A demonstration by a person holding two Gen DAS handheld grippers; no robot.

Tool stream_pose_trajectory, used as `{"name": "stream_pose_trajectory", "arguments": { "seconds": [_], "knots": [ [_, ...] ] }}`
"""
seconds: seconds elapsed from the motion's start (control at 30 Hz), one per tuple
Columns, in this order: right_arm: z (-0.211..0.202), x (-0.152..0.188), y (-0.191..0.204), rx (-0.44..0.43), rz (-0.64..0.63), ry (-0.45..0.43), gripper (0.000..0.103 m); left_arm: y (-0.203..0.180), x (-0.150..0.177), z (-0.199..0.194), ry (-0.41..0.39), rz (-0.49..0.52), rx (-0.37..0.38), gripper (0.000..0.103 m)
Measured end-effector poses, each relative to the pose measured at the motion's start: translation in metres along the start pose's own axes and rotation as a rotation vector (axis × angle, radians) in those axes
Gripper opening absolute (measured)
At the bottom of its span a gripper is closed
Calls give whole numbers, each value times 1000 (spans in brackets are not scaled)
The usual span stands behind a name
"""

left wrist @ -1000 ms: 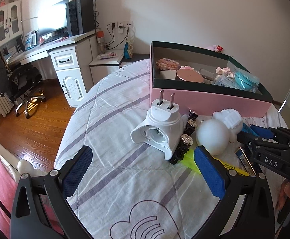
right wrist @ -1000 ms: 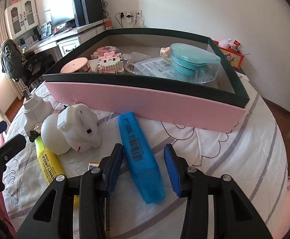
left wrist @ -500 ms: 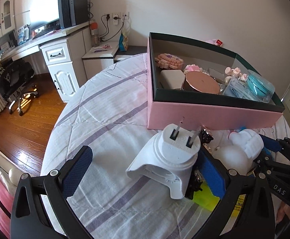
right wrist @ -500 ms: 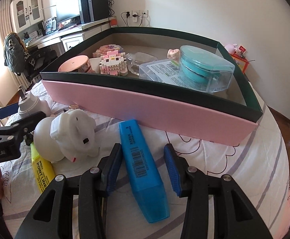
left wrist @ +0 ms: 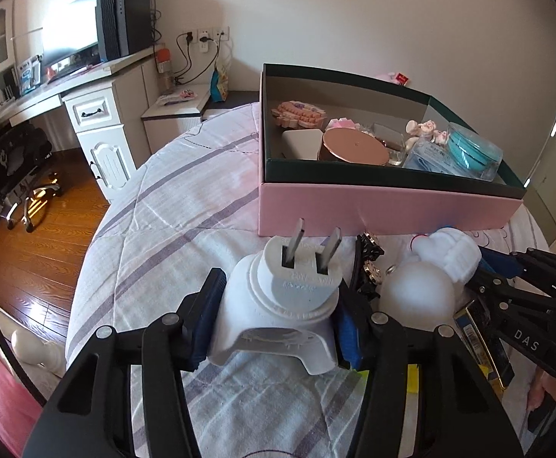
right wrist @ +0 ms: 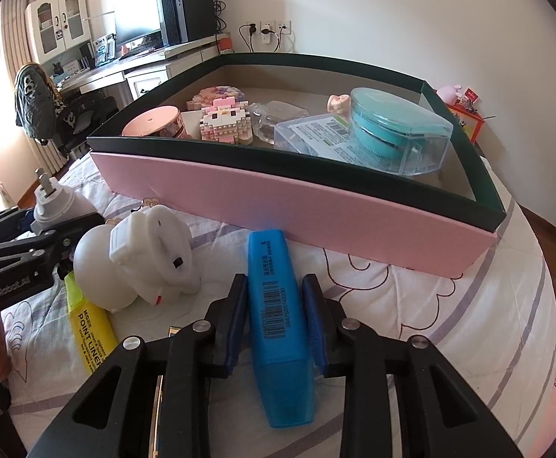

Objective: Organize rigid objects

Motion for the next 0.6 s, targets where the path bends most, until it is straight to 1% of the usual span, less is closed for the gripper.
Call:
{"name": "stream_pose_trajectory", "arguments": {
  "seconds": [0.07,0.1,0.2,0.27,0.33,0.4,0.47,0.5,0.53,0.6],
  "knots": [
    [-1,-1,1,10,-10,-3,29,1,2,-8,-18,-2,-12,53],
    [-2,-1,2,7,-11,-8,27,1,1,-13,-29,-7,-9,53],
    [-9,-1,4,-18,4,-39,27,-4,1,-30,-73,-12,12,51],
    [-20,-2,7,-42,24,-86,27,-8,0,-42,-101,-3,9,49],
    [-33,-3,10,-66,44,-137,26,-14,1,-52,-120,-5,32,40],
    [-46,-3,13,-60,42,-168,26,-15,3,-58,-132,-5,35,40],
    [-57,-1,16,-55,49,-193,26,-15,10,-59,-125,10,29,40],
    [-59,1,17,-61,52,-187,27,-13,16,-55,-102,11,25,40],
    [-62,3,18,-63,58,-193,27,-9,22,-52,-75,-3,27,40],
    [-65,9,20,-66,60,-186,27,-2,29,-54,-77,-41,48,40]
  ]
}}
Point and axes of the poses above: each gripper's, at about its wrist camera, not at the fingertips, and z roughly the way its jaws point, y to its left, x to its underside, the point moved 10 cm from there along z, roughly the way its jaws point, and after that the axes turned 9 degrees about -z, right-handed, at the moved point
